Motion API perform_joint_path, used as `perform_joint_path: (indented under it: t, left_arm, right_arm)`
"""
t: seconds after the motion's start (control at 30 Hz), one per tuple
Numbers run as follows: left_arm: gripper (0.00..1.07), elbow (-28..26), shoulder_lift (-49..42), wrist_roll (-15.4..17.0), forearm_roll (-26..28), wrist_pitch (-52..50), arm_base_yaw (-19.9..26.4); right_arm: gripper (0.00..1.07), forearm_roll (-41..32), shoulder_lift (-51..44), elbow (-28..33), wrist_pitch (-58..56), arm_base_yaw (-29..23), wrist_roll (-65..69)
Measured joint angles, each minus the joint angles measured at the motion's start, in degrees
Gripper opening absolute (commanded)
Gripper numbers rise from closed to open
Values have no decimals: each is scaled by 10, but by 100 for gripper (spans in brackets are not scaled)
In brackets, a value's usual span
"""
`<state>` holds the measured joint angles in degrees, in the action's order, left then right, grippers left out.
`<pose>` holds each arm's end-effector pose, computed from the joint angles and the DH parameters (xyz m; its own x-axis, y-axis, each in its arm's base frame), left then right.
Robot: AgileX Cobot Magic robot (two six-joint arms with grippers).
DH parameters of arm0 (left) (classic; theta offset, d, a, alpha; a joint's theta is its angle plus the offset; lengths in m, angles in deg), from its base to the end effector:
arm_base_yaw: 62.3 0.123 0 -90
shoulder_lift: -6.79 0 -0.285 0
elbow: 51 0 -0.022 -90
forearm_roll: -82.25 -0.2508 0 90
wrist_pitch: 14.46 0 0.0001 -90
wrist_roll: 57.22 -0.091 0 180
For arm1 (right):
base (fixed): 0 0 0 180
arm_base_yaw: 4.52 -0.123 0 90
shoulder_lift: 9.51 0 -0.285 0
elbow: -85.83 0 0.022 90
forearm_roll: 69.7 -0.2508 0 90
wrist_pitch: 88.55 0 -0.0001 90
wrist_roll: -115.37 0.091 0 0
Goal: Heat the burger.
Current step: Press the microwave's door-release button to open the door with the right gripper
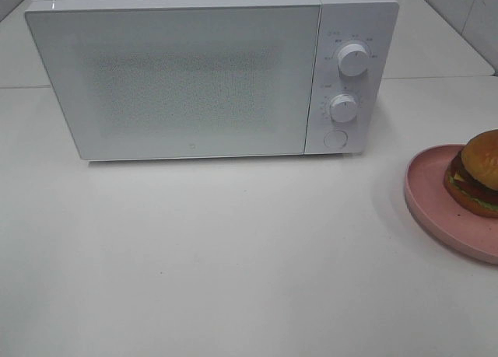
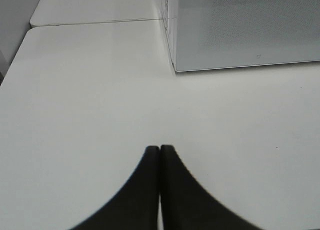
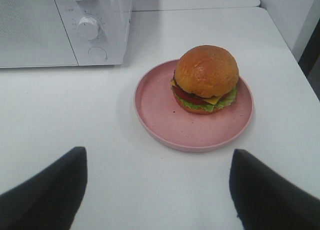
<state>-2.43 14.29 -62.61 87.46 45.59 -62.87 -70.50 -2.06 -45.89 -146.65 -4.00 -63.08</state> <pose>-0.0053 -0.0071 0.2786 -0.4342 0.0527 -0.8993 0.1018 0.9948 0.0092 -0.0045 0.0011 0.2825 -0.4038 0.0381 -0.9141 0.0121 0.9993 0.0363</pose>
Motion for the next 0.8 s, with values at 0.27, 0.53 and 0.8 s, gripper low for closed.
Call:
perform_joint_path:
  t: [0.27,0.53,0.8]
  left_arm:
    - [0,0,0,0,0,0,0]
    - [0,0,0,0,0,0,0]
    - [0,0,0,0,0,0,0]
  right_arm:
    - [76,0,0,0,0,0,0]
    - [76,0,0,0,0,0,0]
    - [76,0,0,0,0,0,0]
